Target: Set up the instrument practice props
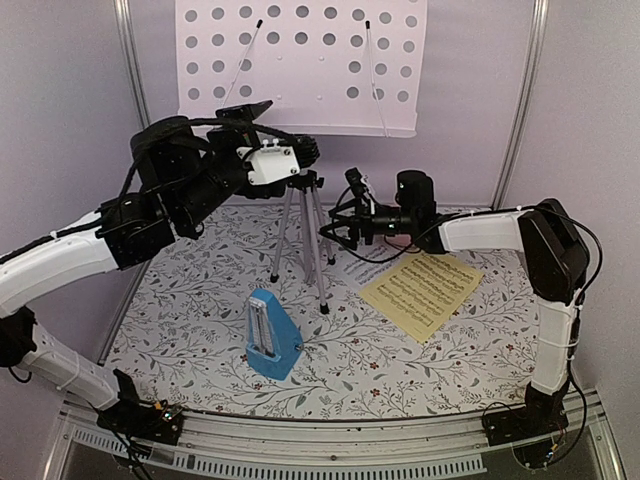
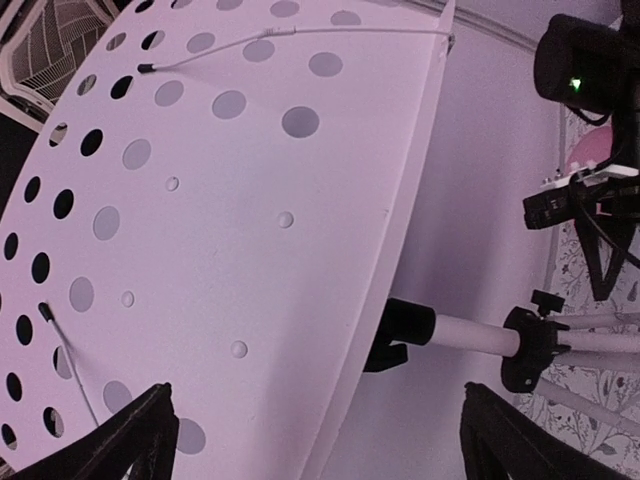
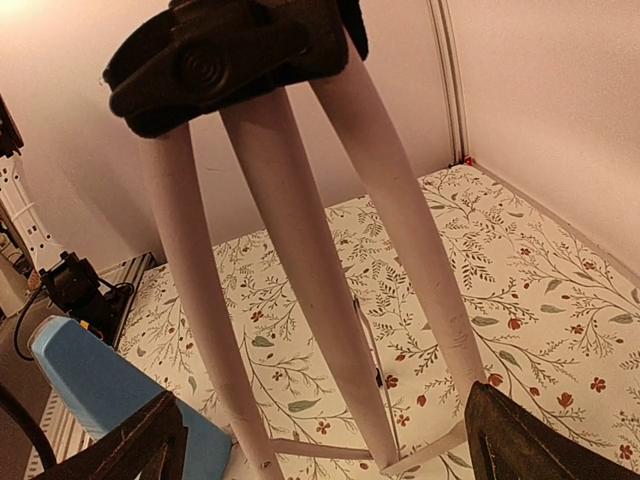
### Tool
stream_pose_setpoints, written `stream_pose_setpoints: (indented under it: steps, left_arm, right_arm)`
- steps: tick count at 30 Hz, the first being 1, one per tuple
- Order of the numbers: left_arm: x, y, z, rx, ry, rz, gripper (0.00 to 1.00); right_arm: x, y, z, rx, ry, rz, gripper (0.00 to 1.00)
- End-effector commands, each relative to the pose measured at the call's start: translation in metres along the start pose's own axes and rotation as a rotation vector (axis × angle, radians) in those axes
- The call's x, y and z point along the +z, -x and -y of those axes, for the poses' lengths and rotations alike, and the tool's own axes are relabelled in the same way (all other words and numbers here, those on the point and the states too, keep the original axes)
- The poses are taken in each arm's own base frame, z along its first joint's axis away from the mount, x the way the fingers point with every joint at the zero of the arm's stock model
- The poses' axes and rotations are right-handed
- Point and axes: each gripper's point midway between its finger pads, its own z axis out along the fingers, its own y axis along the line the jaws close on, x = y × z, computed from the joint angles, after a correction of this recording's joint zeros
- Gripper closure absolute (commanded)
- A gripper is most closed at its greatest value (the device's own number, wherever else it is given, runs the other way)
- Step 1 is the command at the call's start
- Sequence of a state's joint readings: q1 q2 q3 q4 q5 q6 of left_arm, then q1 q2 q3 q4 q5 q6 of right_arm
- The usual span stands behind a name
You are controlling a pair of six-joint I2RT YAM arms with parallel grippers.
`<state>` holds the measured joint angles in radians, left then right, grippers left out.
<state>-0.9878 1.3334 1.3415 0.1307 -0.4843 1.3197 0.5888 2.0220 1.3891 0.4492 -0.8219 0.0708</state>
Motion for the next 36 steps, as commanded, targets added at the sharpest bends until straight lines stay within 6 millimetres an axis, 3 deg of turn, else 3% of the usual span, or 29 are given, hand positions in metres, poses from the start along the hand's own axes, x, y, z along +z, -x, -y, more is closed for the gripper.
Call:
stream_pose_setpoints:
  steps: [1,6,10,18,22,25,30,36]
  left_arm:
    - [-0.024,0.006,0.015,-0.081,-0.059,0.021,0.01]
    - [-0.050,0.020,0.036,-0.269,-0.138,0.045,0.01]
    - [-0.069,0.020,0.053,-0.472,-0.194,0.037,0.01]
    - [-0.099,-0.013,0.112,-0.766,-0.333,-0.052,0.04]
    - [-0.108,-0.051,0.142,-0.926,-0.359,-0.128,0.05]
    - [-0.104,-0.102,0.159,-1.077,-0.341,-0.223,0.06]
    - [-0.089,-0.158,0.173,-1.185,-0.320,-0.300,0.09]
    - [-0.064,-0.200,0.188,-1.218,-0.332,-0.302,0.13]
  right_arm:
    - [-0.008,0.012,-0.015,0.000,0.013,0.007,0.01]
    - [-0.018,0.015,-0.025,0.016,0.006,0.010,0.01]
    - [-0.028,0.014,-0.028,0.022,-0.017,0.008,0.01]
    - [-0.044,0.003,-0.023,0.075,-0.021,-0.024,0.01]
    - [-0.044,-0.002,-0.027,0.090,-0.004,-0.036,0.02]
    - [-0.039,-0.012,-0.035,0.123,0.004,-0.052,0.04]
    - [-0.026,-0.025,-0.046,0.162,0.007,-0.071,0.06]
    - [-0.020,-0.033,-0.046,0.218,-0.050,-0.075,0.07]
